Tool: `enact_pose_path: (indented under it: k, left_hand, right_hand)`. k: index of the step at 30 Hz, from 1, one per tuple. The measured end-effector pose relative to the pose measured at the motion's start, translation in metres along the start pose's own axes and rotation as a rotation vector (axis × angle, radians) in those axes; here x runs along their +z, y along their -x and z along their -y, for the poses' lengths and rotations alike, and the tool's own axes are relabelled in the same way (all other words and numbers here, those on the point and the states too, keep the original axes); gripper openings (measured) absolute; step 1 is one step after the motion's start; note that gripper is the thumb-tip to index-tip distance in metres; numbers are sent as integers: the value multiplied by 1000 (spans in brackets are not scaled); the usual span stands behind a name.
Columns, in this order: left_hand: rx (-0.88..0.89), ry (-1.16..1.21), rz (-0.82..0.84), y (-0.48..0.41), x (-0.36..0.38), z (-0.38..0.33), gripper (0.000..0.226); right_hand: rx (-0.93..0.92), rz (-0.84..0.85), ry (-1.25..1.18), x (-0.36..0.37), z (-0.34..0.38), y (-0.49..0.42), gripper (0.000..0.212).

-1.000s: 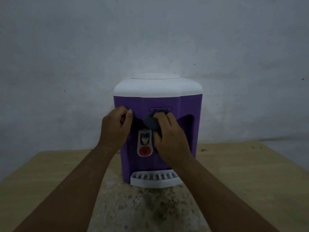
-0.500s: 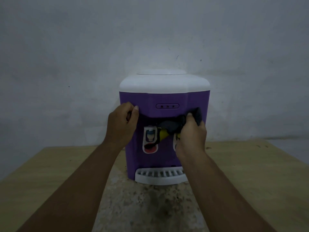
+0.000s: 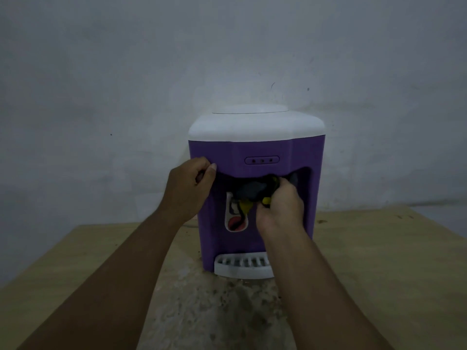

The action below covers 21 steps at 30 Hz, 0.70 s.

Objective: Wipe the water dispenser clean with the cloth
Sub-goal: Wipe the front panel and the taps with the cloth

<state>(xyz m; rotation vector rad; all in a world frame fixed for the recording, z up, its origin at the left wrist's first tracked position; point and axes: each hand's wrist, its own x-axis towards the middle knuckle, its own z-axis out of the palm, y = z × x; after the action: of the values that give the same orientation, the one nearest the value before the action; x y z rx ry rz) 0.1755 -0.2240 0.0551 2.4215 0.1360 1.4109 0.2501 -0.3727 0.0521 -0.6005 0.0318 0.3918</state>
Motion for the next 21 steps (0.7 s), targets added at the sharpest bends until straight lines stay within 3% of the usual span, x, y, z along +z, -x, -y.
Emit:
enact_pose_path:
  k: [4, 8, 16, 21]
  left_hand:
    - [-19, 33, -12, 1, 2, 0, 35]
    - [-17, 11, 3, 1, 1, -1, 35]
    - [-149, 136, 189, -7, -21, -7, 40]
    - [-124, 51, 223, -11, -29, -1, 41]
  right_hand:
    - [-8, 48, 174, 4, -24, 4, 19]
    - [87, 180, 129, 12, -36, 2, 33]
    - [-220, 181, 570, 15, -57, 7, 14]
    - [-700, 486, 926, 0, -99, 19, 31]
